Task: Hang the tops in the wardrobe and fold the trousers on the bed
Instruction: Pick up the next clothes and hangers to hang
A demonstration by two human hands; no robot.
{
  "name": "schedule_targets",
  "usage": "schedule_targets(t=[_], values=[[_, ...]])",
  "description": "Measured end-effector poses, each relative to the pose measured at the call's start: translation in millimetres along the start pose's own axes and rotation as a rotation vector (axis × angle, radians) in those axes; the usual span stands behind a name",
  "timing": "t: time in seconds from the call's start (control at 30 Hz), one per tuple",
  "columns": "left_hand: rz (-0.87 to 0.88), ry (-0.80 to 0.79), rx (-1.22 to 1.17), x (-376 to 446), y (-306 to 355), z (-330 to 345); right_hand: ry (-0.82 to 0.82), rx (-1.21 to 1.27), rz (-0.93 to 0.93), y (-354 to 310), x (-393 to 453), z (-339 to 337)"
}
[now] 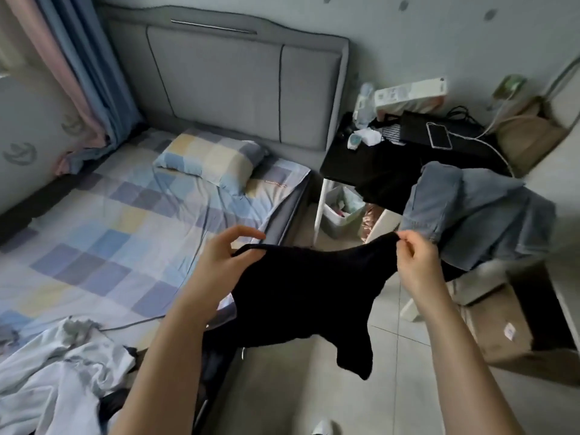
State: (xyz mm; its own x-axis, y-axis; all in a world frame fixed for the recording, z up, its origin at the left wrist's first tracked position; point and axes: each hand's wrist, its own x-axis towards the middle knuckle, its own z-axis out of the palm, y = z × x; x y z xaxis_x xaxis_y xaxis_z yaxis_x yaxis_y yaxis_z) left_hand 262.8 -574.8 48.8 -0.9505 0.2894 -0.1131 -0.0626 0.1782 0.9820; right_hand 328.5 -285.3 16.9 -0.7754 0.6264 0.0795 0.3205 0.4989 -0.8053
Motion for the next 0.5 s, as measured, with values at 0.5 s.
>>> schedule_targets(t=[0.5], values=[[0.117, -0.273, -0.226, 38.0, 69.4, 226.2, -0.268, 0.026, 0.037, 56.3, -16.1, -85.1]])
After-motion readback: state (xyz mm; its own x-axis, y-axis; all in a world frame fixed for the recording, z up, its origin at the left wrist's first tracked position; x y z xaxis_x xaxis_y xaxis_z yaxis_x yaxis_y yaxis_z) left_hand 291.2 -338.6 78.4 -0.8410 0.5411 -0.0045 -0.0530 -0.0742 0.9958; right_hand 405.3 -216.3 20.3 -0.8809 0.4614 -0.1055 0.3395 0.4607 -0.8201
